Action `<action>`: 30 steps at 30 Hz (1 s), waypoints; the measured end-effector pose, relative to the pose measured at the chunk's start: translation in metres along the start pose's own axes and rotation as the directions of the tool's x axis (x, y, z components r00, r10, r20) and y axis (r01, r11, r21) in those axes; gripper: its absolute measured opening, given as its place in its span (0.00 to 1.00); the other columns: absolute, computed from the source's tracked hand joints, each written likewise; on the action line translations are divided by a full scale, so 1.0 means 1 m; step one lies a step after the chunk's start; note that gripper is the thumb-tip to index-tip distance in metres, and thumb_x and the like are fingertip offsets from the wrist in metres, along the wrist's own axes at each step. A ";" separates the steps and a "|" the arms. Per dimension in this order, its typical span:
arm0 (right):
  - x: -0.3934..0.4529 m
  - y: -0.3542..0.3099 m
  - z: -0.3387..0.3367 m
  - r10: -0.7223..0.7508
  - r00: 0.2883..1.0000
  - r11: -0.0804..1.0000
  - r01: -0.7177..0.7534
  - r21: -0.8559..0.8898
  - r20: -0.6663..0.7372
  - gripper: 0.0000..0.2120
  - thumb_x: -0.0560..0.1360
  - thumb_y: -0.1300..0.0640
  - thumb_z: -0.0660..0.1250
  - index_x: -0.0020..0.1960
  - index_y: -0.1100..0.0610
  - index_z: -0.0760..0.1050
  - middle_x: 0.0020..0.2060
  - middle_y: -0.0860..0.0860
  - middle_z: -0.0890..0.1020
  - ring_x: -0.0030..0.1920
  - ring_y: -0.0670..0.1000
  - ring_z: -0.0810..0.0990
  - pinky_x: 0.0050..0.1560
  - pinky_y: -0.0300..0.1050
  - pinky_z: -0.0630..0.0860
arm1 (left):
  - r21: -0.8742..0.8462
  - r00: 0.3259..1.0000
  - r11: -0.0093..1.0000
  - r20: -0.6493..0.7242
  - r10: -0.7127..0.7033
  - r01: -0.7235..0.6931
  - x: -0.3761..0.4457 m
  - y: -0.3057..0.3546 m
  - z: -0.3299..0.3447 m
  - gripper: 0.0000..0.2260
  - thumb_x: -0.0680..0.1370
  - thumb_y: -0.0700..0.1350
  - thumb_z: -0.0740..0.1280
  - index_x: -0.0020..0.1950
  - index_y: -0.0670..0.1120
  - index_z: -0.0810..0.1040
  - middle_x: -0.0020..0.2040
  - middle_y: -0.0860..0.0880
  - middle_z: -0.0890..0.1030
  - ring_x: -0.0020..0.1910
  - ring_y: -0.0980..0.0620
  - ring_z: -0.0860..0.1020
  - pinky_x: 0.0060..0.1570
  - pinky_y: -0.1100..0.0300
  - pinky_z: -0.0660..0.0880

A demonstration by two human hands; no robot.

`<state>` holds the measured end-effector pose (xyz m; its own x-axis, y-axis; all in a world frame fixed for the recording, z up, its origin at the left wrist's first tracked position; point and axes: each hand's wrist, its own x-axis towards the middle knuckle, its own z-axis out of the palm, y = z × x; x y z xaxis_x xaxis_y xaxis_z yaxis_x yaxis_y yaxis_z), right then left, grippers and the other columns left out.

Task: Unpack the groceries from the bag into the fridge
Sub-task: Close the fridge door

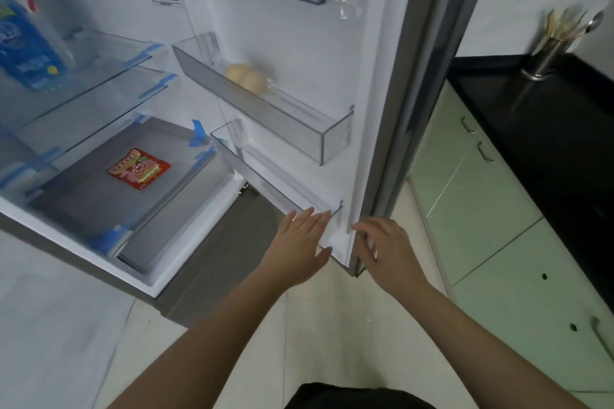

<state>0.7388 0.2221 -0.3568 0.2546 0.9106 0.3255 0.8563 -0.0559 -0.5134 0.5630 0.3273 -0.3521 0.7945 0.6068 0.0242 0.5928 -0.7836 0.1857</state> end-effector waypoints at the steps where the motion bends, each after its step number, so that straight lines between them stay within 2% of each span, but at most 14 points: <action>1: -0.003 0.008 -0.002 0.022 1.000 0.999 -0.021 0.027 -0.011 0.09 0.77 0.58 0.64 0.55 0.51 0.79 0.51 0.48 0.80 0.52 0.51 0.76 0.55 0.44 0.69 | -0.006 1.000 1.000 -0.004 -0.015 0.015 -0.002 0.001 0.002 0.28 0.82 0.57 0.54 0.79 0.49 0.51 0.78 0.50 0.59 0.78 0.50 0.51 0.76 0.50 0.43; 3: -0.008 0.023 -0.005 0.064 0.997 0.996 -0.062 0.070 -0.033 0.08 0.76 0.61 0.66 0.53 0.53 0.79 0.48 0.49 0.81 0.49 0.52 0.77 0.52 0.47 0.72 | -0.020 0.998 0.999 -0.033 -0.050 0.050 -0.006 0.001 0.004 0.27 0.81 0.56 0.56 0.78 0.49 0.54 0.76 0.49 0.63 0.77 0.50 0.55 0.76 0.51 0.46; 5: -0.013 0.034 -0.007 0.103 0.993 0.990 -0.096 0.107 -0.059 0.09 0.75 0.62 0.68 0.54 0.55 0.79 0.49 0.50 0.80 0.50 0.53 0.77 0.53 0.46 0.72 | -0.060 0.993 0.995 -0.077 -0.086 0.082 -0.012 0.001 0.004 0.26 0.81 0.54 0.58 0.77 0.50 0.59 0.74 0.49 0.67 0.76 0.50 0.58 0.76 0.51 0.49; 8: -0.012 0.044 -0.010 0.212 0.976 0.964 -0.201 0.176 -0.046 0.15 0.76 0.61 0.67 0.62 0.57 0.74 0.55 0.51 0.77 0.56 0.52 0.75 0.59 0.44 0.68 | -0.091 0.981 0.988 -0.142 -0.135 0.123 -0.023 -0.003 0.009 0.24 0.79 0.52 0.63 0.74 0.49 0.65 0.71 0.49 0.72 0.73 0.49 0.64 0.73 0.50 0.56; 10: -0.009 0.046 -0.011 0.228 0.973 0.947 -0.217 0.238 -0.021 0.19 0.76 0.60 0.66 0.67 0.56 0.70 0.58 0.51 0.74 0.58 0.49 0.73 0.61 0.43 0.68 | -0.102 0.970 0.981 -0.160 -0.182 0.167 -0.033 -0.005 0.014 0.24 0.78 0.52 0.64 0.74 0.49 0.66 0.70 0.49 0.72 0.73 0.49 0.65 0.72 0.47 0.61; 15: -0.007 0.039 -0.001 0.165 0.976 0.889 -0.210 0.407 0.143 0.24 0.77 0.62 0.65 0.72 0.53 0.65 0.62 0.47 0.72 0.60 0.45 0.71 0.60 0.38 0.68 | -0.239 0.909 0.934 -0.263 -0.325 0.264 -0.064 0.021 0.011 0.25 0.78 0.49 0.66 0.74 0.49 0.65 0.70 0.49 0.70 0.70 0.50 0.67 0.69 0.50 0.66; 18: -0.008 0.030 0.007 0.084 0.975 0.876 -0.171 0.451 0.206 0.24 0.77 0.60 0.65 0.71 0.52 0.65 0.63 0.47 0.73 0.61 0.42 0.72 0.61 0.33 0.66 | -0.371 0.878 0.887 -0.280 -0.388 0.274 -0.076 0.055 0.005 0.23 0.79 0.50 0.63 0.73 0.49 0.66 0.70 0.52 0.69 0.69 0.55 0.67 0.68 0.59 0.64; 21: -0.011 0.017 0.013 0.038 0.961 0.820 -0.187 0.541 0.276 0.22 0.78 0.59 0.65 0.70 0.49 0.65 0.62 0.46 0.73 0.62 0.41 0.72 0.64 0.35 0.67 | -0.517 0.833 0.790 -0.234 -0.501 0.330 -0.081 0.082 0.006 0.24 0.79 0.50 0.63 0.74 0.53 0.63 0.69 0.58 0.67 0.68 0.64 0.65 0.65 0.73 0.60; 23: -0.011 0.007 0.012 0.009 0.949 0.770 -0.208 0.603 0.315 0.22 0.78 0.60 0.64 0.69 0.44 0.64 0.62 0.44 0.71 0.63 0.41 0.72 0.64 0.35 0.68 | -0.586 0.785 0.724 -0.225 -0.577 0.364 -0.081 0.092 0.008 0.24 0.79 0.48 0.65 0.74 0.55 0.62 0.67 0.61 0.67 0.66 0.67 0.66 0.61 0.77 0.60; 25: -0.011 0.002 0.015 -0.020 0.936 0.728 -0.229 0.647 0.353 0.23 0.78 0.61 0.64 0.67 0.42 0.64 0.63 0.44 0.71 0.63 0.41 0.72 0.62 0.34 0.70 | -0.635 0.739 0.670 -0.223 -0.635 0.384 -0.080 0.096 0.011 0.25 0.78 0.46 0.66 0.72 0.58 0.62 0.65 0.65 0.68 0.64 0.68 0.67 0.59 0.77 0.62; 27: -0.012 -0.002 0.021 -0.040 0.921 0.692 -0.254 0.676 0.387 0.22 0.78 0.62 0.64 0.68 0.45 0.65 0.63 0.45 0.71 0.63 0.43 0.73 0.61 0.35 0.72 | -0.657 0.710 0.650 -0.241 -0.661 0.382 -0.083 0.097 0.012 0.24 0.78 0.46 0.66 0.70 0.60 0.62 0.64 0.66 0.69 0.63 0.66 0.70 0.59 0.75 0.64; 30: -0.010 -0.010 0.027 -0.077 0.903 0.652 -0.275 0.706 0.423 0.19 0.78 0.63 0.63 0.66 0.49 0.67 0.62 0.47 0.74 0.62 0.45 0.75 0.60 0.36 0.74 | -0.684 0.667 0.624 -0.267 -0.696 0.378 -0.092 0.088 0.007 0.22 0.77 0.46 0.66 0.68 0.61 0.65 0.64 0.63 0.72 0.62 0.63 0.73 0.58 0.70 0.69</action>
<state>0.7151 0.2245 -0.3766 -0.0265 0.9996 -0.0025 0.1712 0.0021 -0.9852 0.5431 0.2015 -0.3453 0.0818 0.9854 0.1490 0.5799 -0.1687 0.7970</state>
